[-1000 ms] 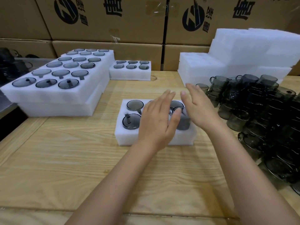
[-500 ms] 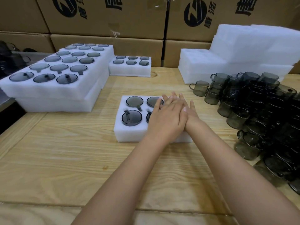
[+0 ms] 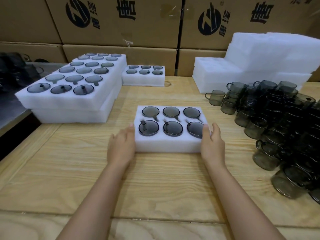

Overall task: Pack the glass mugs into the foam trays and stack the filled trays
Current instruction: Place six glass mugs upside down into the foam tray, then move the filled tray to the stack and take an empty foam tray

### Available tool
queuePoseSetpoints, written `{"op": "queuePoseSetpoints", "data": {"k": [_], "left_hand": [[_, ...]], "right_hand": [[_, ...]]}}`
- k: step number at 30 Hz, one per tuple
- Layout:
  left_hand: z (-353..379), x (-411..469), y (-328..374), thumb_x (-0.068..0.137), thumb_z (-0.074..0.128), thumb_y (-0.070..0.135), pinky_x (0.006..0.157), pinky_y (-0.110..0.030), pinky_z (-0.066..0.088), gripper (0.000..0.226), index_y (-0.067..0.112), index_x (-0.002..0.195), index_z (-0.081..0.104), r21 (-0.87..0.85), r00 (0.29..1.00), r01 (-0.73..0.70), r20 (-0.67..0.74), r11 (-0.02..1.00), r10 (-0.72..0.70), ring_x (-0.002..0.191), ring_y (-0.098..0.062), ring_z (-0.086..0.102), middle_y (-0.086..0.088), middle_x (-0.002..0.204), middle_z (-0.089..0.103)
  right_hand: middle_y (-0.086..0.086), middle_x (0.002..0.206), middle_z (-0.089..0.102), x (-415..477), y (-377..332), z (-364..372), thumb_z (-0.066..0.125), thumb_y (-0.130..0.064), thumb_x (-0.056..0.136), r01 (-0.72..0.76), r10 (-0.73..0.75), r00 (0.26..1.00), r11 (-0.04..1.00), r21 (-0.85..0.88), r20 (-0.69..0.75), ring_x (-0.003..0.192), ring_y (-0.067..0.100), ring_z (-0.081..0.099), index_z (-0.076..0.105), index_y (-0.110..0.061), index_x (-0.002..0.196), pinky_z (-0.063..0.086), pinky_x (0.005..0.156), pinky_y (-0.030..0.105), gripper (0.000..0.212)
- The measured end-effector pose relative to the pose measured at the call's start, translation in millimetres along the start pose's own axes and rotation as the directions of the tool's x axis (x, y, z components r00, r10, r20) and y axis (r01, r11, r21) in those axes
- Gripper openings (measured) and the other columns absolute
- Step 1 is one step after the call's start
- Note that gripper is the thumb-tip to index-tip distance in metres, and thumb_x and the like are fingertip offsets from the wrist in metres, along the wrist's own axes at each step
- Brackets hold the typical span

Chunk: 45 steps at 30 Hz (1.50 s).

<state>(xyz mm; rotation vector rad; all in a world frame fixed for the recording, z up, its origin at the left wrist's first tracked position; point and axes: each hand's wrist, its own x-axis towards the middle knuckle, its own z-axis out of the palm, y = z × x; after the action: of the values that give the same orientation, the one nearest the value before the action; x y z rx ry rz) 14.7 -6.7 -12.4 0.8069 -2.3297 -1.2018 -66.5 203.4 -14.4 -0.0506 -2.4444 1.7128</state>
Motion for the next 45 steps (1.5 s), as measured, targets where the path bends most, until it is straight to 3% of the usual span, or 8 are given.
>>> {"op": "queuePoseSetpoints", "data": {"k": [4,9,14,22,24,28,33,45], "left_hand": [[5,-3,2,0.089,0.033,0.068,0.082,-0.035,0.039,0.052,0.03,0.097,0.068,-0.115,0.999,0.002,0.054,0.993,0.004,0.1,-0.02,0.054,0.005,0.103,0.067],[6,-2,11,0.075,0.059,0.056,0.074,-0.014,0.049,0.041,0.029,0.104,0.069,-0.615,0.999,-0.005,0.028,0.789,0.028,0.098,-0.002,0.065,0.015,0.1,0.072],[15,14,18,0.079,0.067,0.043,0.06,-0.024,0.053,0.028,0.023,0.098,0.07,-0.695,1.0,0.002,0.0,0.719,-0.003,0.087,-0.012,0.069,0.008,0.091,0.074],[24,47,16,0.09,0.032,0.056,0.077,-0.041,0.056,0.045,0.026,0.113,0.057,-0.763,0.983,0.129,0.18,0.633,0.017,0.086,-0.019,0.067,0.012,0.1,0.07],[29,47,17,0.099,0.037,0.034,0.08,-0.042,0.054,0.026,0.022,0.107,0.059,-0.729,0.99,0.1,0.138,0.677,0.002,0.085,-0.021,0.063,0.0,0.105,0.064],[38,44,5,0.091,0.061,0.009,0.079,-0.006,0.043,0.013,0.017,0.096,0.069,-0.341,0.964,-0.243,0.018,0.908,0.265,0.085,0.008,0.061,0.012,0.09,0.066],[44,50,-3,0.086,0.065,0.012,0.085,-0.016,0.044,0.01,0.009,0.092,0.072,-0.149,0.89,-0.455,-0.026,0.878,0.456,0.091,0.001,0.058,0.01,0.093,0.066],[45,56,3,0.068,0.05,0.036,0.069,-0.006,0.047,0.029,0.02,0.076,0.073,-0.108,0.856,-0.515,-0.127,0.85,0.502,0.073,0.004,0.062,0.019,0.082,0.068]], "right_hand": [[-0.007,0.099,0.072,0,-4,-10,0.052,-0.037,0.093,-0.068,0.007,0.987,0.924,0.377,0.16,0.09,0.004,0.064,0.072,-0.022,0.092,0.046,0.072,0.014,0.025],[-0.001,0.13,0.059,4,-12,-16,0.05,-0.026,0.092,-0.219,-0.112,0.896,0.731,0.646,0.43,0.123,0.017,0.054,0.051,-0.022,0.135,0.038,0.106,0.042,0.043],[-0.003,0.131,0.059,5,-13,-11,0.058,-0.029,0.085,-0.297,-0.101,0.869,0.677,0.674,0.484,0.118,0.021,0.058,0.045,-0.037,0.136,0.052,0.086,0.049,0.053],[0.003,0.123,0.064,44,-7,12,0.054,-0.019,0.088,-0.369,0.101,0.925,0.46,0.807,0.365,0.108,0.025,0.064,0.051,-0.027,0.132,0.057,0.073,0.046,0.045],[0.003,0.12,0.066,61,-16,25,0.056,-0.021,0.084,-0.387,0.094,0.919,0.4,0.831,0.383,0.103,0.023,0.066,0.052,-0.026,0.13,0.057,0.071,0.043,0.046],[0.005,0.122,0.064,114,-46,62,0.053,-0.026,0.089,-0.394,0.1,0.917,0.379,0.838,0.386,0.104,0.024,0.064,0.049,-0.024,0.134,0.058,0.069,0.041,0.045],[0.011,0.125,0.06,190,-94,115,0.056,-0.027,0.09,-0.378,0.108,0.925,0.374,0.847,0.365,0.108,0.029,0.061,0.051,-0.018,0.132,0.058,0.068,0.041,0.043],[0.004,0.133,0.052,272,-143,226,0.06,-0.023,0.088,-0.368,0.062,0.908,0.588,0.72,0.414,0.116,0.028,0.054,0.049,-0.029,0.135,0.051,0.088,0.053,0.048]]}}
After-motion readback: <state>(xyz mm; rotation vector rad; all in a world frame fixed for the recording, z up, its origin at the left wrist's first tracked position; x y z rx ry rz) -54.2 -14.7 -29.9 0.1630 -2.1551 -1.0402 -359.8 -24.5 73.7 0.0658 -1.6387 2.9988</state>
